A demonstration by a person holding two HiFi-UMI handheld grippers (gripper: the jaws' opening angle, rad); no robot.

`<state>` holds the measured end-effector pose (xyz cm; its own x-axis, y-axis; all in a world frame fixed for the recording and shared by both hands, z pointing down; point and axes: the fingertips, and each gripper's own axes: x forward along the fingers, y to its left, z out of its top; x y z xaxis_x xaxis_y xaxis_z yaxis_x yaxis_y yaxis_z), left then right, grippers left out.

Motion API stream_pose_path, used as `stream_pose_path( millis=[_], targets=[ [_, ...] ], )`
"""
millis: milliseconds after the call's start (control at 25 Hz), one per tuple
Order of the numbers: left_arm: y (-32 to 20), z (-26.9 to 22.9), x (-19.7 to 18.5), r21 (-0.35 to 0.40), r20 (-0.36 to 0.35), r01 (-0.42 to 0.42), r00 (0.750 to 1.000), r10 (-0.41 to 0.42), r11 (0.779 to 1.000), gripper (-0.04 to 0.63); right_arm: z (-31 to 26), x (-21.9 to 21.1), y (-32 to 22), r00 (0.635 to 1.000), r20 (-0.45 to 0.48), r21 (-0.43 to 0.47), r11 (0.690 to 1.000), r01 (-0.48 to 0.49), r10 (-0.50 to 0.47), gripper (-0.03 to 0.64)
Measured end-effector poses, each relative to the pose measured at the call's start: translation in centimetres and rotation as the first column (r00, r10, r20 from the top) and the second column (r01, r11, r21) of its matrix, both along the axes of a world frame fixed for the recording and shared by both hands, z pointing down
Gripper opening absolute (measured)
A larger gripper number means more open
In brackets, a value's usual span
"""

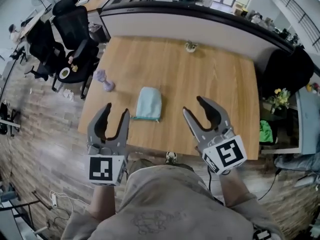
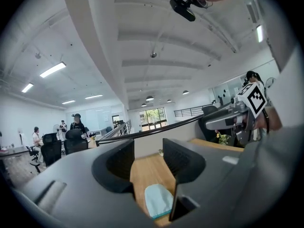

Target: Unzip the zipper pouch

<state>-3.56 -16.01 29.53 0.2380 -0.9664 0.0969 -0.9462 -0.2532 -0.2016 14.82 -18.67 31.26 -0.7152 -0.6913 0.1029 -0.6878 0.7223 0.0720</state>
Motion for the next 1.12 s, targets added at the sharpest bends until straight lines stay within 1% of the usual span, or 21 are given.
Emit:
stream_pose_path(
  millis=[160, 320, 400, 480, 560, 640, 720, 800, 920, 1000, 1120],
  targets=[
    [-0.9, 0.4, -0.2, -0.024, 0.003, 0.025, 1.000, -0.025, 0.999, 0.178, 0.8, -1.0, -1.1, 0.998, 0.006, -0.026, 0.998, 0.060, -0.060, 0.172],
    [-1.7, 1.5, -1.0, -0.054, 0.000, 0.034, 0.999, -0.034, 0.998, 0.178, 0.9, -2.5, -1.8, 0.992, 0.032, -0.017, 0.992, 0.126, -0.125, 0.172],
    [-2.2, 2.2, -1.3, -0.073, -0.001, 0.035, 0.999, -0.035, 0.997, 0.178, 1.5, -3.2, -2.2, 0.990, 0.023, -0.025, 0.989, 0.143, -0.142, 0.172],
    [-2.6, 3.0, -1.7, -0.107, 0.000, 0.036, 0.999, -0.036, 0.994, 0.177, 2.6, -3.9, -2.7, 0.988, -0.005, -0.043, 0.987, 0.152, -0.153, 0.172],
    [-3.1, 4.1, -1.8, -0.147, -0.003, 0.030, 1.000, -0.031, 0.989, 0.178, 4.1, -4.5, -3.5, 0.985, -0.036, -0.073, 0.984, 0.165, -0.168, 0.172],
    [-3.7, 5.4, -1.8, -0.174, -0.007, 0.019, 1.000, -0.021, 0.985, 0.178, 6.2, -5.1, -4.3, 0.980, -0.053, -0.130, 0.975, 0.183, -0.191, 0.172],
    [-4.3, 6.7, -1.8, -0.185, -0.003, 0.005, 1.000, -0.006, 0.983, 0.178, 8.5, -5.8, -5.0, 0.972, -0.082, -0.180, 0.962, 0.203, -0.221, 0.172],
    [-5.1, 7.9, -1.9, -0.194, 0.001, -0.006, 1.000, 0.006, 0.981, 0.178, 11.0, -6.4, -5.7, 0.958, -0.138, -0.211, 0.952, 0.221, -0.253, 0.172],
    [-6.2, 10.3, -2.3, -0.235, 0.000, -0.002, 1.000, 0.002, 0.972, 0.178, 15.3, -6.9, -6.7, 0.925, -0.234, -0.280, 0.932, 0.230, -0.299, 0.172],
    [-6.8, 11.9, -2.5, -0.263, -0.006, 0.007, 1.000, -0.009, 0.965, 0.178, 18.2, -7.1, -7.1, 0.900, -0.284, -0.325, 0.916, 0.233, -0.330, 0.172],
    [-7.2, 14.4, -2.6, -0.306, -0.010, 0.003, 1.000, -0.007, 0.952, 0.178, 21.9, -7.8, -7.4, 0.854, -0.358, -0.360, 0.899, 0.248, -0.379, 0.172]
  ],
)
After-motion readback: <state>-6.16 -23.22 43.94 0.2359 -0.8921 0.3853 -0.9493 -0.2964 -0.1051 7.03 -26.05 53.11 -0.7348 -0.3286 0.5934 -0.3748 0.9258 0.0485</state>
